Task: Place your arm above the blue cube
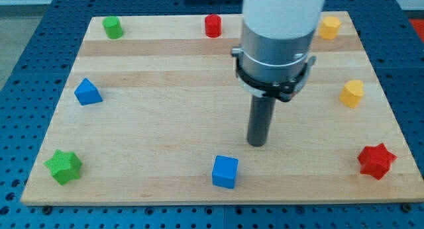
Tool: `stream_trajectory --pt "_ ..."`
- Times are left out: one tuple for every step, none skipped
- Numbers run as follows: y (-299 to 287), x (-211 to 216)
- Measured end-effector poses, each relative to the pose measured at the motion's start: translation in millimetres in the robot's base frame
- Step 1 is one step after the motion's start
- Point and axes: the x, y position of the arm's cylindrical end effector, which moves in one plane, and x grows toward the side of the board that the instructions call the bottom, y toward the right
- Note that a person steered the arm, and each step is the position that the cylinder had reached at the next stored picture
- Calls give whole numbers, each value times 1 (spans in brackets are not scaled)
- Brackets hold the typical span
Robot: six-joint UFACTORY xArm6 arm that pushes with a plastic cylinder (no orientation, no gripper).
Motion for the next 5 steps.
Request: stream_trajectory --pt "-26 0" --pt "-50 0" --pt "-74 0" --pt "-94 0" --pt "-100 9"
